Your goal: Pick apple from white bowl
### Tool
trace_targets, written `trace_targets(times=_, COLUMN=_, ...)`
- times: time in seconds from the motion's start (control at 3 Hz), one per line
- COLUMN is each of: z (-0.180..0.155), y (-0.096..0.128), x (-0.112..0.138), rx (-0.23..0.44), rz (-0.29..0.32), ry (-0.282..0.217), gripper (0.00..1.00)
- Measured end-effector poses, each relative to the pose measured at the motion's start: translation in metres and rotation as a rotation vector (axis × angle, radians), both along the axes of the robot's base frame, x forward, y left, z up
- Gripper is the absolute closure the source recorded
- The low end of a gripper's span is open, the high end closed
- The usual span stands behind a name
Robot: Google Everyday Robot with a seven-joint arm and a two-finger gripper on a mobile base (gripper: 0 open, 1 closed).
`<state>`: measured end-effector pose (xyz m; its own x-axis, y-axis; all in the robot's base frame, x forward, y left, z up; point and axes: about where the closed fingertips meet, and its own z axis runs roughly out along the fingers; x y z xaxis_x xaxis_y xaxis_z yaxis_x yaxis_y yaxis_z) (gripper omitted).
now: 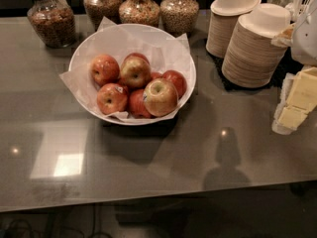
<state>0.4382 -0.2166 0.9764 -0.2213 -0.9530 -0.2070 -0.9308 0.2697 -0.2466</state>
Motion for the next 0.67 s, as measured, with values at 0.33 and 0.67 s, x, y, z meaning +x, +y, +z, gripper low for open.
trace_targets(times=0.33, z=0.0000, y=0.0000, x=0.0000, rx=0.000, rz=0.000, ry=0.000, gripper=0.00)
trace_targets(times=0.67, z=-0.0011, y=0.0096, x=0.0009, rx=0.020, rz=0.022, ry=0.002, gripper=0.00)
